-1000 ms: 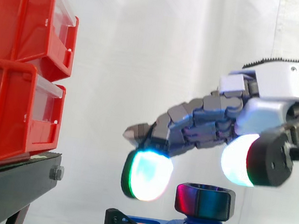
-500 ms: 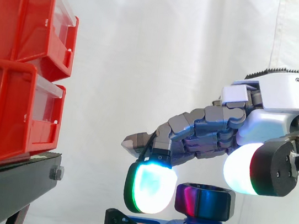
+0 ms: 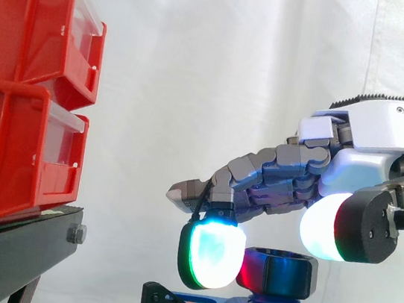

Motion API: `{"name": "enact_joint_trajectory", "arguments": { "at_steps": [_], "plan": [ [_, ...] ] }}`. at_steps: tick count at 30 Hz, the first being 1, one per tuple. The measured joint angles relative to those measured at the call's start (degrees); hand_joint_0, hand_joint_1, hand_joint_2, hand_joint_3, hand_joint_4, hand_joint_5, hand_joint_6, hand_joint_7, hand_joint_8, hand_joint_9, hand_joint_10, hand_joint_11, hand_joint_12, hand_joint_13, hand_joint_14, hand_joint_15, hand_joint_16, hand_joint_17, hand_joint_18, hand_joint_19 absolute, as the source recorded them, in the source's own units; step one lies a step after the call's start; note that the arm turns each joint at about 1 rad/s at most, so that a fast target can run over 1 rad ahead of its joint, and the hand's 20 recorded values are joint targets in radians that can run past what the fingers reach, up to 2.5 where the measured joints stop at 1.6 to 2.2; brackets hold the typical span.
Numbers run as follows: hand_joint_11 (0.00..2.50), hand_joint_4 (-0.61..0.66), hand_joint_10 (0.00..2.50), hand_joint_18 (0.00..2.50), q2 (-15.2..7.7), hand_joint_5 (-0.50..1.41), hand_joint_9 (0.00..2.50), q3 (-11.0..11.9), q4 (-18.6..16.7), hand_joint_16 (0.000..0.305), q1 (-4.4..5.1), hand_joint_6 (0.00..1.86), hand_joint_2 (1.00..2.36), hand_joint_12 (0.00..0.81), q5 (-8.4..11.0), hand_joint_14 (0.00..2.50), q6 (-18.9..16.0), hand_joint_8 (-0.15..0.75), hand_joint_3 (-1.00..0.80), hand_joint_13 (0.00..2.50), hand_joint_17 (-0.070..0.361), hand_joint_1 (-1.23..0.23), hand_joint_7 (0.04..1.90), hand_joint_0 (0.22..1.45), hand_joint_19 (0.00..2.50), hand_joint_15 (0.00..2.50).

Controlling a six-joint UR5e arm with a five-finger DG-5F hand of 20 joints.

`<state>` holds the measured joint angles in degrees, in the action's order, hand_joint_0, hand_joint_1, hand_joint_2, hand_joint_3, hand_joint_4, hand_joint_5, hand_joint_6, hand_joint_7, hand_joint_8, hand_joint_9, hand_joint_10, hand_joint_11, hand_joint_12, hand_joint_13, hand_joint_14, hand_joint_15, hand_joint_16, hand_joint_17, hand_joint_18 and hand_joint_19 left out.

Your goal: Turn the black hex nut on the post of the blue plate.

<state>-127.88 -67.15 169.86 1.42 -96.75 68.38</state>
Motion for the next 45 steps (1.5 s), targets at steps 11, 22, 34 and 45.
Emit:
{"name": "enact_joint_trajectory", "arguments": {
  "at_steps": [11, 22, 34, 45],
  "plan": [
    [0.00, 0.36, 0.00, 0.00, 0.00, -0.21, 0.00, 0.00, -0.05, 0.059, -0.69, 0.50, 1.00, 0.412, -0.62, 0.00, 0.00, 0.271, -0.50, 0.00, 0.132, -0.45, 1.16, 0.42, 0.22, 0.00],
    [0.00, 0.35, 0.00, 0.00, 0.00, -0.21, 0.00, 0.00, 0.05, 0.059, -1.64, 0.50, 1.00, 0.411, -1.10, 0.00, 0.08, 0.275, -0.50, 0.00, 0.134, -0.45, 1.17, 0.42, 0.23, 0.00],
    [0.00, 0.35, 0.00, 0.00, 0.00, -0.21, 0.00, 0.00, 0.04, 0.059, -2.99, 0.50, 1.00, 0.411, -2.44, 0.00, 0.27, 0.275, -0.50, 0.00, 0.133, -0.45, 1.19, 0.42, 0.23, 0.00],
    [0.00, 0.36, 0.00, 0.00, 0.01, -0.21, 0.00, 0.11, 0.01, 0.059, -4.04, 0.50, 1.00, 0.410, -3.57, 0.00, 0.35, 0.276, -0.50, 0.00, 0.133, -0.45, 1.18, 0.42, 0.23, 0.00]
  ]
}}
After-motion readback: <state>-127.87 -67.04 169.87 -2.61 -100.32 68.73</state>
